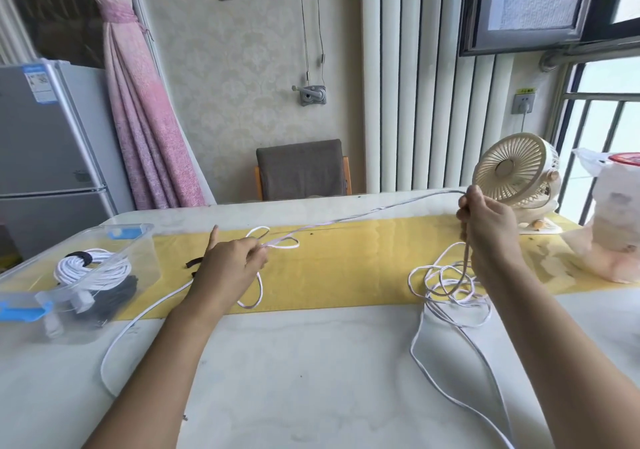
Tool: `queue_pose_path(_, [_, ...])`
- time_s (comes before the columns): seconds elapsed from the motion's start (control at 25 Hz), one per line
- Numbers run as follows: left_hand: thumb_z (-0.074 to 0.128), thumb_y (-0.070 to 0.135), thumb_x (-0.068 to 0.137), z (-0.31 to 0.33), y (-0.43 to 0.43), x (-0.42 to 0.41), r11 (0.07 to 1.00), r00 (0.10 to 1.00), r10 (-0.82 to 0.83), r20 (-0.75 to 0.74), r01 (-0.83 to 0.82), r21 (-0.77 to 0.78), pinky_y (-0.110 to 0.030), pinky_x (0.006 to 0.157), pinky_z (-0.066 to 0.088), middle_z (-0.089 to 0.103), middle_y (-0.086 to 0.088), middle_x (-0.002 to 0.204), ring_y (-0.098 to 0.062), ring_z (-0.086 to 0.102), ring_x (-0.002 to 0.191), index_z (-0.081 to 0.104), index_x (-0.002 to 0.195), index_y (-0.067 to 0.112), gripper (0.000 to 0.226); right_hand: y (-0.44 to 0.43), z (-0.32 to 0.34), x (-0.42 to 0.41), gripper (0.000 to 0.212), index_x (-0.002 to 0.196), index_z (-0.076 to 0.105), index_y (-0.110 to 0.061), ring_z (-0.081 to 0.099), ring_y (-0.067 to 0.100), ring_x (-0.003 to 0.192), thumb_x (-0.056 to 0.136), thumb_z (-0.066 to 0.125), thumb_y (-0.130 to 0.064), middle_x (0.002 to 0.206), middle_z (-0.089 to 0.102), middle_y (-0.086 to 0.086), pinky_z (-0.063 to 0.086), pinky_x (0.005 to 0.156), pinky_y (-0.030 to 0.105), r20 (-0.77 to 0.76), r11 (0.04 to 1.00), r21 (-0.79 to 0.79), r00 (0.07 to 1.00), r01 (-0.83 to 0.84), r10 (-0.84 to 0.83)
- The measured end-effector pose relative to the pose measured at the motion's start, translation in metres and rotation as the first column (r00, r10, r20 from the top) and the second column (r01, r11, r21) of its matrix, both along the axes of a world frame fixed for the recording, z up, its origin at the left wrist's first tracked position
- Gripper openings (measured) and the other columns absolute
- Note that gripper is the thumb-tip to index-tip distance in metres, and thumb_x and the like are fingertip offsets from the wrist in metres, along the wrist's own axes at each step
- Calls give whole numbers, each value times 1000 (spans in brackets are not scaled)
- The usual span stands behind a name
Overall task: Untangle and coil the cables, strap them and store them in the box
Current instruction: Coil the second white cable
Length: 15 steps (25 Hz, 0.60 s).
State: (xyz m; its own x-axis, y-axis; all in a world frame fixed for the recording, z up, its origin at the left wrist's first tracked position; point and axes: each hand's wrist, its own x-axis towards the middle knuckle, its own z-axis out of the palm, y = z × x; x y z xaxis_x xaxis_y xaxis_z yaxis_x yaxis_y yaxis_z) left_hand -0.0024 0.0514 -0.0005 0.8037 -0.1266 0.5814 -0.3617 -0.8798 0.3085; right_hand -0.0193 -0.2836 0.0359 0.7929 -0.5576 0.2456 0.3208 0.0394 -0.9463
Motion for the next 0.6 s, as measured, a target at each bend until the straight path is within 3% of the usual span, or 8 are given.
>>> queue_pose_path(0.08, [30, 49, 86, 6, -13, -7, 995, 995, -94, 29, 94, -14, -18, 115, -1, 64, 7, 57, -5, 59, 56, 59, 70, 25, 41, -5, -15, 9, 25, 83, 61, -14, 54, 25, 72, 98, 42, -17, 79, 60, 7, 39, 62, 31, -100, 935, -315, 974, 164, -204])
queue_pose_path(0.12, [31, 48, 87, 8, -22, -14, 991, 991, -136, 2, 136, -18, -18, 114, 10, 63, 6, 56, -1, 58, 56, 61, 72, 26, 40, -3, -22, 11, 20, 104, 61, -9, 53, 32, 95, 94, 44, -8, 104, 61, 14, 40, 78, 37, -147, 826, -530, 938, 194, -314])
queue_pose_path(0.2, [38, 45, 90, 8, -41, -26, 984, 981, -176, -87, 175, -15, -26, 91, 44, 60, 6, 55, 2, 56, 57, 63, 74, 31, 33, 9, -28, 10, 53, 131, 46, -7, 37, 36, 122, 80, 41, 5, 135, 43, 17, 30, 98, 42, -114, 554, -819, 904, 149, -412])
queue_pose_path(0.24, [39, 45, 91, 8, -49, -33, 984, 976, -175, -128, 176, -7, -29, 74, 49, 57, 6, 53, -2, 55, 57, 63, 75, 31, 32, 20, -27, 6, 60, 132, 47, -8, 35, 35, 125, 74, 37, 3, 138, 42, 16, 26, 103, 44, -24, 471, -868, 933, 159, -360])
queue_pose_path(0.36, [38, 48, 91, 5, -62, -41, 970, 951, -242, -195, 239, -38, -31, 55, 41, 46, 5, 45, -14, 48, 50, 60, 72, 28, 35, 63, -22, -9, 47, 117, 60, -10, 47, 19, 113, 80, 31, -9, 118, 60, 7, 22, 109, 37, 143, 417, -905, 982, 79, 123])
queue_pose_path(0.44, [42, 42, 98, 6, -67, -43, 896, 891, -385, -239, 298, -330, -26, 47, 32, 41, 6, 45, -12, 38, 44, 58, 68, 23, 39, 89, -29, -23, 27, 104, 61, -13, 54, 14, 91, 98, 35, -17, 96, 64, -4, 33, 98, 27, 10, 341, -926, 892, -162, 451])
queue_pose_path(0.52, [41, 38, 98, 13, -70, -44, 713, 828, -500, -253, 227, -663, -20, 42, 25, 41, -2, 49, -11, 30, 41, 57, 66, 13, 44, 102, -37, -29, 25, 91, 56, -15, 48, 15, 71, 101, 37, -27, 78, 54, -7, 41, 72, 31, -41, 295, -924, 830, -244, 556])
queue_pose_path(0.6, [43, 39, 95, 21, -66, -44, 499, 736, -617, -279, 93, -861, -16, 37, 22, 40, -3, 47, -9, 27, 37, 59, 67, 7, 46, 103, -40, -27, 25, 89, 55, -16, 40, 14, 61, 100, 39, -33, 69, 45, -7, 39, 58, 33, 41, 327, -931, 843, -163, 536])
